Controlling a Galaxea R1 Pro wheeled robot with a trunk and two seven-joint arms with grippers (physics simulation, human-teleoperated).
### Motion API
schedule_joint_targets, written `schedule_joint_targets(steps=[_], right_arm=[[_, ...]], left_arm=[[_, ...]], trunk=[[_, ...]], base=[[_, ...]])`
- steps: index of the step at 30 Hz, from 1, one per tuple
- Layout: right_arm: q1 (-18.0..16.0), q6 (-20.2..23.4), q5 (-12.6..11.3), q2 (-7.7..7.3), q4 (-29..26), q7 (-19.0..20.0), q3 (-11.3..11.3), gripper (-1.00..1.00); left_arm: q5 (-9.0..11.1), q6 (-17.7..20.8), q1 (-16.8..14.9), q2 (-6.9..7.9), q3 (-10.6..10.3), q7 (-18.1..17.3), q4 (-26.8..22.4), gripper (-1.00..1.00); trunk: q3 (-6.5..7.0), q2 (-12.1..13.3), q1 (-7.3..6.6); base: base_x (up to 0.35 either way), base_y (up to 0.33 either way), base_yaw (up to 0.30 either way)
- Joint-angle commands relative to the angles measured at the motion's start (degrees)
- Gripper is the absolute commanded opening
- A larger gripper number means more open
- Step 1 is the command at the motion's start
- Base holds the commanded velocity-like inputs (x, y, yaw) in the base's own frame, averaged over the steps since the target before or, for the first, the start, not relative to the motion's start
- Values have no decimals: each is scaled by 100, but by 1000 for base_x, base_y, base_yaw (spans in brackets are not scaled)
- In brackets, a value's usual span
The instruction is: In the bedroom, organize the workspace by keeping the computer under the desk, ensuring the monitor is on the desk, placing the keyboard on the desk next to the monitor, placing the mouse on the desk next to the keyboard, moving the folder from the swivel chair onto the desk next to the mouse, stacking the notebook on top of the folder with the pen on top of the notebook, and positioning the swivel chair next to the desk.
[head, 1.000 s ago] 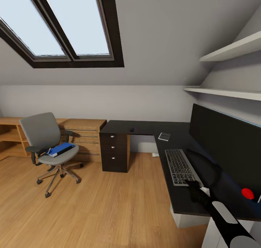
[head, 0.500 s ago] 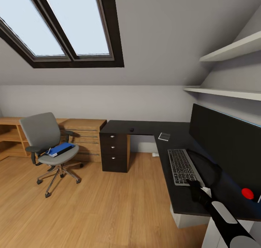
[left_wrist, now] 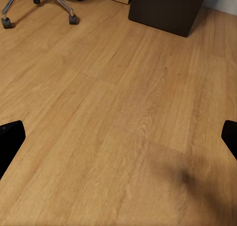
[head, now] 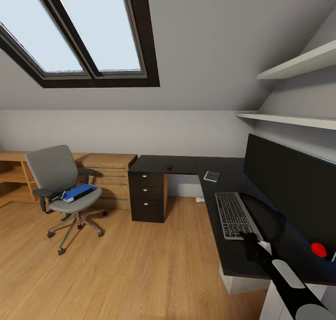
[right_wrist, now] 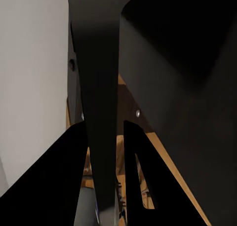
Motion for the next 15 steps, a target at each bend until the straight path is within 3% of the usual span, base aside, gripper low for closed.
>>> schedule_joint_targets(steps=[1, 12, 15], right_arm=[[-4, 38, -26, 2, 1, 10, -21, -100], [-4, 41, -19, 1, -1, 11, -1, -100], [-4, 41, -18, 1, -1, 11, 97, -100]], left_arm=[[38, -15, -4, -1, -12, -17, 4, 100], [38, -15, -4, -1, -12, -19, 4, 100], [38, -15, -4, -1, -12, -22, 4, 100]], trunk=[[-7, -4, 0], [-7, -4, 0], [-7, -4, 0]], base=[[0, 0, 0], [0, 0, 0], [0, 0, 0]])
